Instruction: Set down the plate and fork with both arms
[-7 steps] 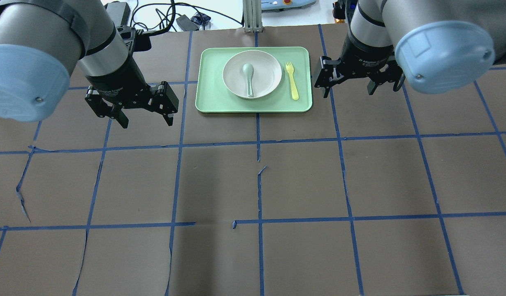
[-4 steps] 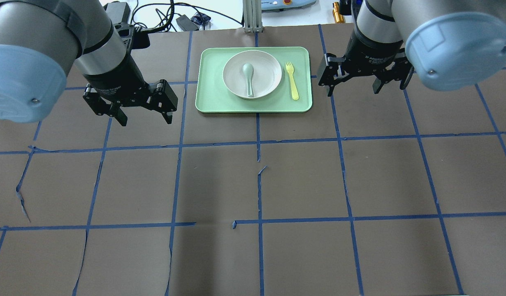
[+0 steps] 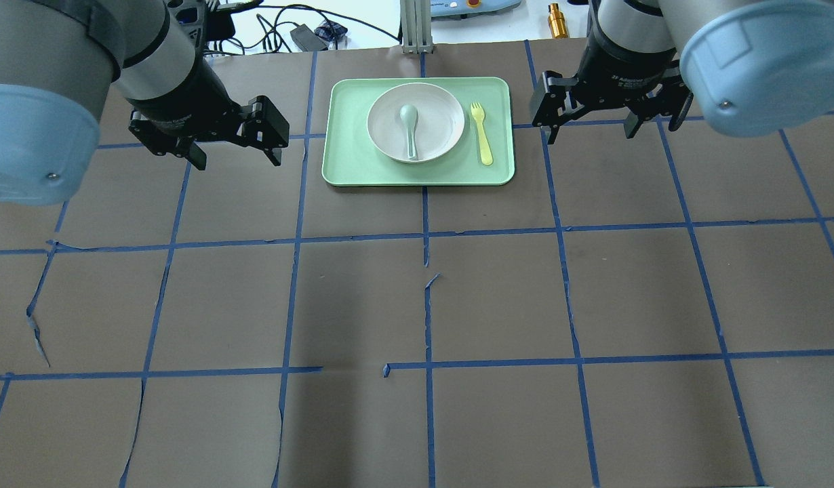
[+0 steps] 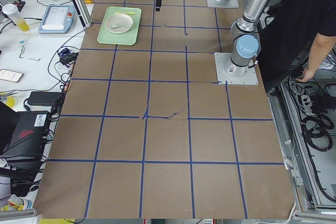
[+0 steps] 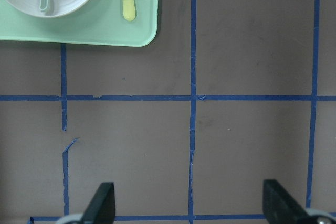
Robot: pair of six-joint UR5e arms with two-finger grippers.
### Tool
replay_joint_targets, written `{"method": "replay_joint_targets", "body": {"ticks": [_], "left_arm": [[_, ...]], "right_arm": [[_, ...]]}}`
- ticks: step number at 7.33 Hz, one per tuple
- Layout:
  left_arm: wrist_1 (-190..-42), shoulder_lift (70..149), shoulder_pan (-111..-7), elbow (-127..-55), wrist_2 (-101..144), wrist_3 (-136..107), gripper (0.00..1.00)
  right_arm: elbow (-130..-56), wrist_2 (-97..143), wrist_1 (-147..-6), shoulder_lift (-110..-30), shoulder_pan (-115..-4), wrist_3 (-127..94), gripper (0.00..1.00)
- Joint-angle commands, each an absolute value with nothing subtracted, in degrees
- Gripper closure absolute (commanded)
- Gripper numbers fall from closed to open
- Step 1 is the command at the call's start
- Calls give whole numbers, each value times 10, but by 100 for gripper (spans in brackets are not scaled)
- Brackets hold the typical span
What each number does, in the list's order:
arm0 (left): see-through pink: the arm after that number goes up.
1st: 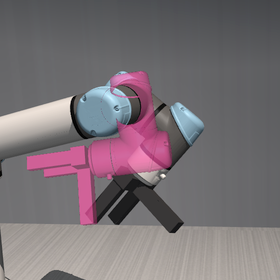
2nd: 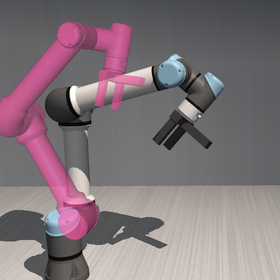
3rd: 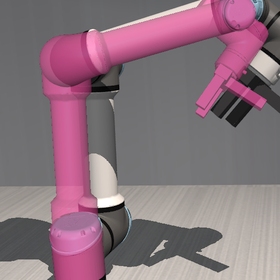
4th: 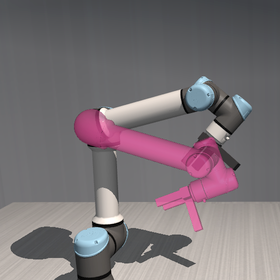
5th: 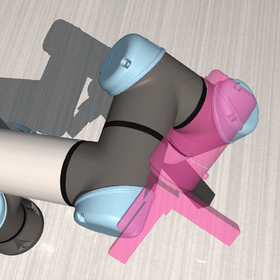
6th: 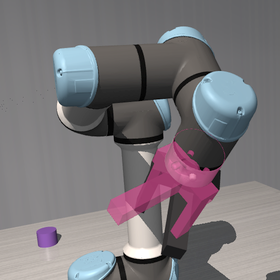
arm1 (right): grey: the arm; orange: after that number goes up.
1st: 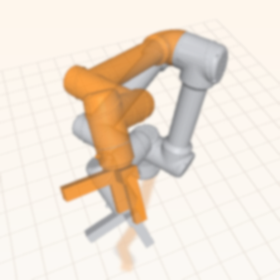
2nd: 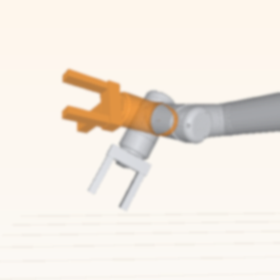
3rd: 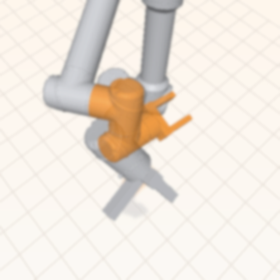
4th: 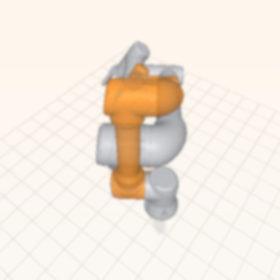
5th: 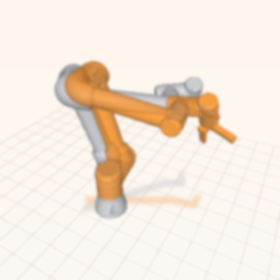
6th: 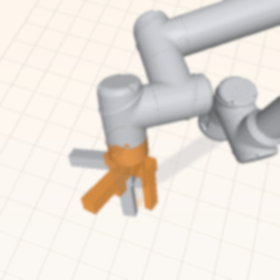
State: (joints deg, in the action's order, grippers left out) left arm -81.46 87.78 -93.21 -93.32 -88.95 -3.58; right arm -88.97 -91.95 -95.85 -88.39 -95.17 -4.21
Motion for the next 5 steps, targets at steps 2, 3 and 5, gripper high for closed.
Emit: {"method": "replay_joint_targets", "body": {"ticks": [2,3,5], "left_arm": [[-831,873,-933,-927,-889,-33,0],[-831,873,-933,-927,-889,-33,0],[-831,871,-933,-928,-889,-36,0]], "right_arm": [[-890,-918,-959,-884,-954,-47,0],[-890,-919,-959,-884,-954,-48,0],[-891,-916,-959,-884,-954,-50,0]]}}
